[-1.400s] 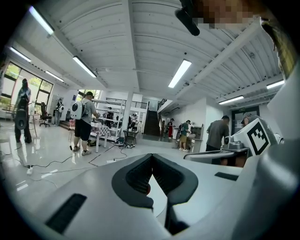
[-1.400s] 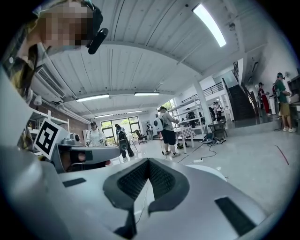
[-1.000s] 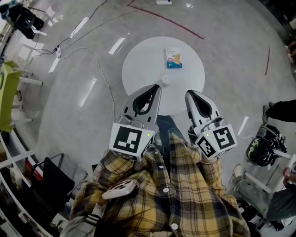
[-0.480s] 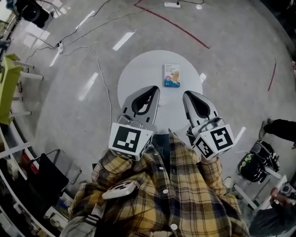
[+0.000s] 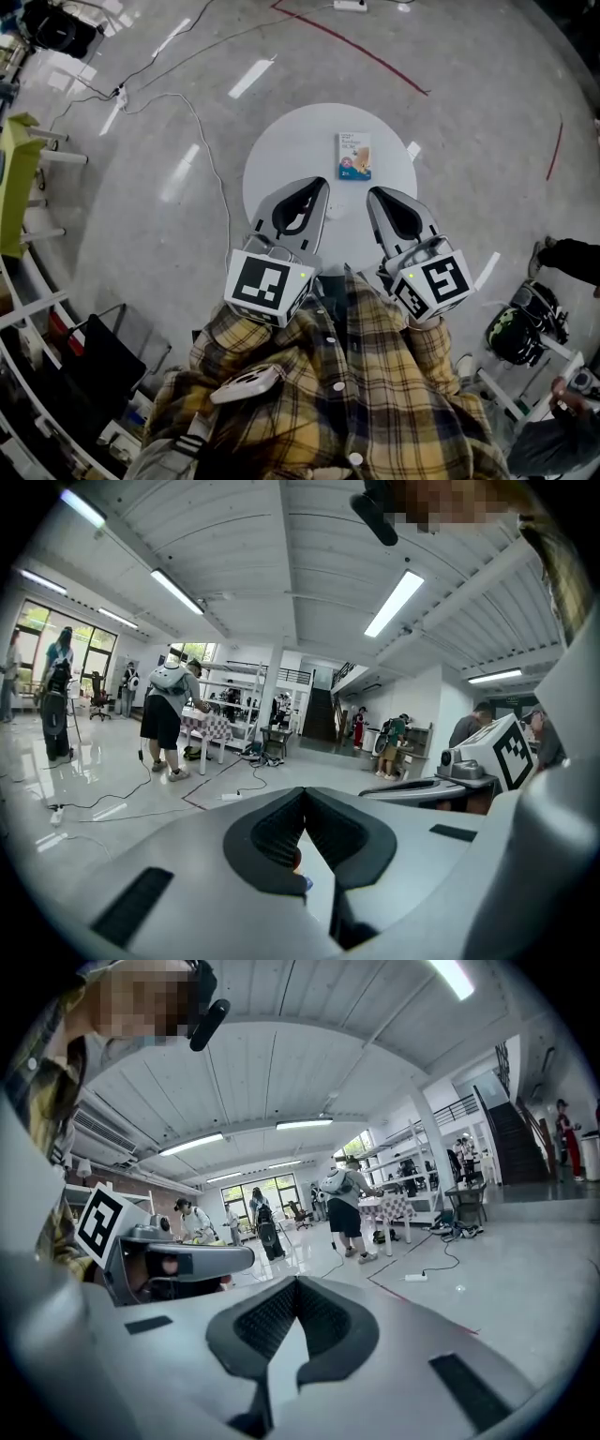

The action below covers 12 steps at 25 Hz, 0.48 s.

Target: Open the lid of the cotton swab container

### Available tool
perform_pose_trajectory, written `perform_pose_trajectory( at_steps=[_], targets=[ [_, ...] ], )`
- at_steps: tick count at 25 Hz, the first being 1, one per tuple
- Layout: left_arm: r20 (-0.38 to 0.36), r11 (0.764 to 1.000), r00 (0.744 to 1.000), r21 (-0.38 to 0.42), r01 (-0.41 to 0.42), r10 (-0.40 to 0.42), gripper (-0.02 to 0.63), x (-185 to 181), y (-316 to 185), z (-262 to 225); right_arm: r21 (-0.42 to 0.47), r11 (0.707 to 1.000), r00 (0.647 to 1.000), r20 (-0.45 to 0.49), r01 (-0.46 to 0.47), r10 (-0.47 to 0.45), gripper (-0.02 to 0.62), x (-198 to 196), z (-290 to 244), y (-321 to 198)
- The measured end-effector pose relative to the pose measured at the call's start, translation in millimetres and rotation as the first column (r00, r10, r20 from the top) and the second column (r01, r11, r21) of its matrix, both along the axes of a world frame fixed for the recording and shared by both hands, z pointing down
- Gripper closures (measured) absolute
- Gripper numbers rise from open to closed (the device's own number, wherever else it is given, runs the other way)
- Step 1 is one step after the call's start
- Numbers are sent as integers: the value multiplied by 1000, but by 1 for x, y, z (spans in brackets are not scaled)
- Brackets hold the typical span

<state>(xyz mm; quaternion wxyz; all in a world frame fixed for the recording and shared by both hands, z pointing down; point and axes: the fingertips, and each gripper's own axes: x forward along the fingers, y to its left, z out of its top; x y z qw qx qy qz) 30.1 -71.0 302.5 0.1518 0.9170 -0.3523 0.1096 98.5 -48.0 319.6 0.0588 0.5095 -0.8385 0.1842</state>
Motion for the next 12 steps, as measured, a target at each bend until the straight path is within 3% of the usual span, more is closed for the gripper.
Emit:
perform_pose_trajectory(
  at_steps=[12],
  targets=[
    [31, 1000, 999, 2, -7, 7, 586, 0, 0, 9, -45, 999, 1000, 18, 18, -17, 578, -3, 18, -1]
  ],
)
